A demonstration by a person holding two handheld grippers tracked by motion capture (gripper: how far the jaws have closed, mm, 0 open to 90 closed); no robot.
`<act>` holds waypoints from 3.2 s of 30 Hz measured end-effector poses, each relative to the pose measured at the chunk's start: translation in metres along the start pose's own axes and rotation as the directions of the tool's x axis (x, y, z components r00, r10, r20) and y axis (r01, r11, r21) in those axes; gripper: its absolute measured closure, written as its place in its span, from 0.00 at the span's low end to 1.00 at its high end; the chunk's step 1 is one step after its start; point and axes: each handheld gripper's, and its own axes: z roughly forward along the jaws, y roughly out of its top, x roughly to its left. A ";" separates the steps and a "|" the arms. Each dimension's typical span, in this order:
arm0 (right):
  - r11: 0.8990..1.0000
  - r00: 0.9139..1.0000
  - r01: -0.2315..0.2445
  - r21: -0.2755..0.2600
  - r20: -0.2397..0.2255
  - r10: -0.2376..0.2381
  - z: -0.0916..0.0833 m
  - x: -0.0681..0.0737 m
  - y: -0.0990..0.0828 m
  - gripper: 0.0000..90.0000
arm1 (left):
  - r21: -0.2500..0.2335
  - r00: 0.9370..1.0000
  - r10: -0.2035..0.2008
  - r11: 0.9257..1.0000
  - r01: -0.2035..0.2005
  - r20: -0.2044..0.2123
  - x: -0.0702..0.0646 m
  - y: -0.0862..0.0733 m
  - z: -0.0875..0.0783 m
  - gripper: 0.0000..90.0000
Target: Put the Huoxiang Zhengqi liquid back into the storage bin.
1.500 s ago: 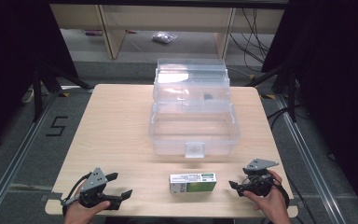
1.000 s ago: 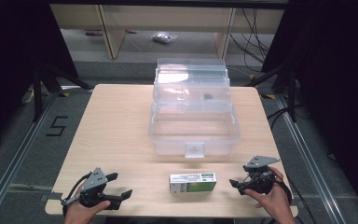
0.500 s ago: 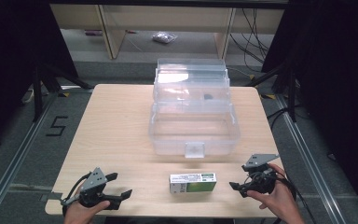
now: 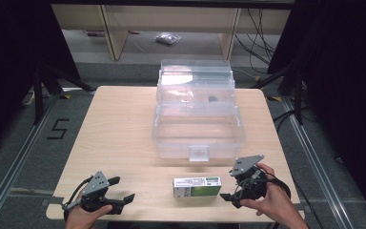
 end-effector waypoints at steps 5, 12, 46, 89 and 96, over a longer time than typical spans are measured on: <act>0.998 0.998 0.054 0.017 -0.023 -0.054 0.010 0.003 0.019 0.22 | -0.007 1.000 -0.008 1.000 0.008 0.009 0.001 0.000 0.001 0.16; 0.993 0.991 0.115 0.040 -0.072 -0.112 0.023 0.004 0.041 0.22 | -0.010 0.999 -0.028 1.000 0.029 0.023 0.004 -0.001 0.004 0.16; 0.899 0.958 0.277 0.339 -0.173 -0.229 0.089 0.019 0.088 0.42 | -0.001 0.999 -0.033 0.999 0.033 0.022 0.005 -0.001 0.004 0.16; 0.805 0.886 0.461 0.372 -0.250 -0.391 0.042 0.005 0.115 0.72 | -0.001 0.999 -0.029 1.000 0.029 0.033 0.006 -0.001 0.005 0.16; 0.809 0.873 0.484 0.333 -0.239 -0.424 0.024 -0.004 0.125 0.72 | 0.007 0.999 -0.021 1.000 0.021 0.029 0.006 -0.001 0.004 0.17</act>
